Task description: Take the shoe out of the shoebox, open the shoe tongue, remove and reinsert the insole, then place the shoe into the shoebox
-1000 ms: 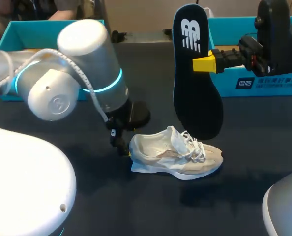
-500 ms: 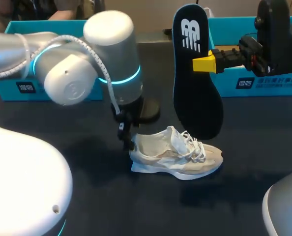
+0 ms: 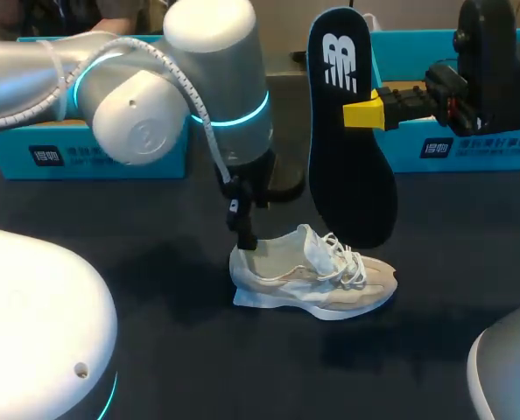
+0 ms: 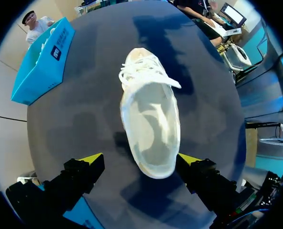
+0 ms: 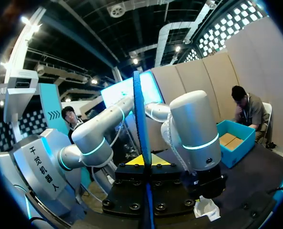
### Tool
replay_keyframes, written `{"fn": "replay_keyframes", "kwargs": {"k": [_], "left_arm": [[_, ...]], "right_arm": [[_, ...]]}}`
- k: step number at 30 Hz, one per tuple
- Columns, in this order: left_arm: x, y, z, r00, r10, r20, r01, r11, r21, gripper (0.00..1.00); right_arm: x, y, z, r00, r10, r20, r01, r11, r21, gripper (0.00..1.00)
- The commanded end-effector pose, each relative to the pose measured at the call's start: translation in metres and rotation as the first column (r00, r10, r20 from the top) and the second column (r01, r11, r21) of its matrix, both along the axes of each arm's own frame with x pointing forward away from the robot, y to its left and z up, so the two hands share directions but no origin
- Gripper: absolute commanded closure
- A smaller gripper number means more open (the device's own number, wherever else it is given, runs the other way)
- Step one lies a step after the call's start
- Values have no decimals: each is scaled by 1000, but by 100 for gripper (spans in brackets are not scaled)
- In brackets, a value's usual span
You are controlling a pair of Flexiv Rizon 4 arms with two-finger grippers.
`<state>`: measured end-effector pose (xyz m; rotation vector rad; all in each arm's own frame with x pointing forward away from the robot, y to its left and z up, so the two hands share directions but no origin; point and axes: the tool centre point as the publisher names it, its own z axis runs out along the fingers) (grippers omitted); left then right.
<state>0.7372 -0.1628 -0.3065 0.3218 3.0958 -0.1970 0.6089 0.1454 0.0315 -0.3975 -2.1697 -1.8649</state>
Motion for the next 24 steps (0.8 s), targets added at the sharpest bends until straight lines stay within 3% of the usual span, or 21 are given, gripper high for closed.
{"fn": "replay_keyframes", "kwargs": {"k": [1, 10, 22, 24], "left_arm": [[11, -24, -14, 1000, -10, -11, 10, 1000, 5, 0], [18, -56, -37, 1000, 10, -11, -10, 1000, 22, 0], [12, -59, -65, 995, 93, -46, -91, 995, 49, 0], [11, -57, -68, 993, 101, -60, -99, 994, 37, 20]], "right_arm": [[2, 3, 0, 1000, 1, -2, -1, 1000, -3, 100], [2, 3, 0, 1000, 1, -2, -1, 1000, -3, 100], [2, 3, 0, 1000, 1, -2, -1, 1000, -3, 100], [2, 3, 0, 1000, 1, -2, -1, 1000, -3, 100]]}}
